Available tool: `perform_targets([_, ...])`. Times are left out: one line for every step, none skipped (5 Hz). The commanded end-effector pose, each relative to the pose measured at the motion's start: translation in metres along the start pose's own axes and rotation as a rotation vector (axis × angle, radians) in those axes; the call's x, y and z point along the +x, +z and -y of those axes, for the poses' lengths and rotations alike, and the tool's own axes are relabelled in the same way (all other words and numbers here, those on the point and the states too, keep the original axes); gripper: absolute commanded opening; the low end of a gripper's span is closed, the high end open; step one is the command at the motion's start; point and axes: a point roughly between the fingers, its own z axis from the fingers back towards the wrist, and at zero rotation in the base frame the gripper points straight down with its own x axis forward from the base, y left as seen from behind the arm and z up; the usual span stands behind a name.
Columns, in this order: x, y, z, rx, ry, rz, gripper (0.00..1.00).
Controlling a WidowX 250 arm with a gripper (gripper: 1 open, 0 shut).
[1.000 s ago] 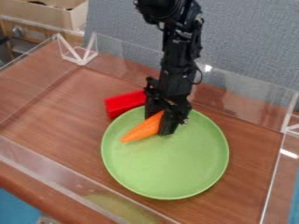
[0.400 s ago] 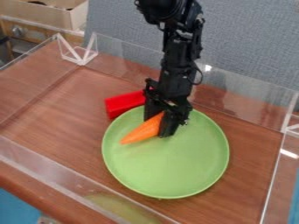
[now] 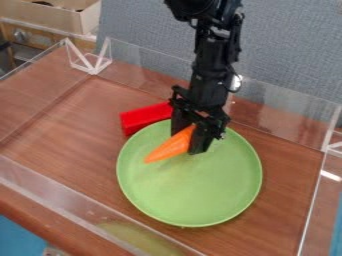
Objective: Move the carrot from the green plate to the table
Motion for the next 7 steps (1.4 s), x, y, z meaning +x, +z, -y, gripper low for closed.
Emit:
perform_targets([0.011,0.022,0.004,0.025,0.024,0.075,0.00])
perform_targets([-0.006,0.041,-0.015,0.030,0.134,0.103,0.00])
perform_targets([-0.029,0.049,-0.051,0.024,0.263,0.109,0.00])
perform_targets([-0.051,0.039,-0.097,0.008,0.352,0.103,0.00])
perform_targets([-0.072,0.026,-0.140,-0.003,0.416,0.097,0.00])
perform_targets([-0.091,0.008,-0.172,-0.008,0.399,0.090,0.00])
perform_targets([-0.086,-0.001,-0.175,-0.021,0.361,0.095,0.00])
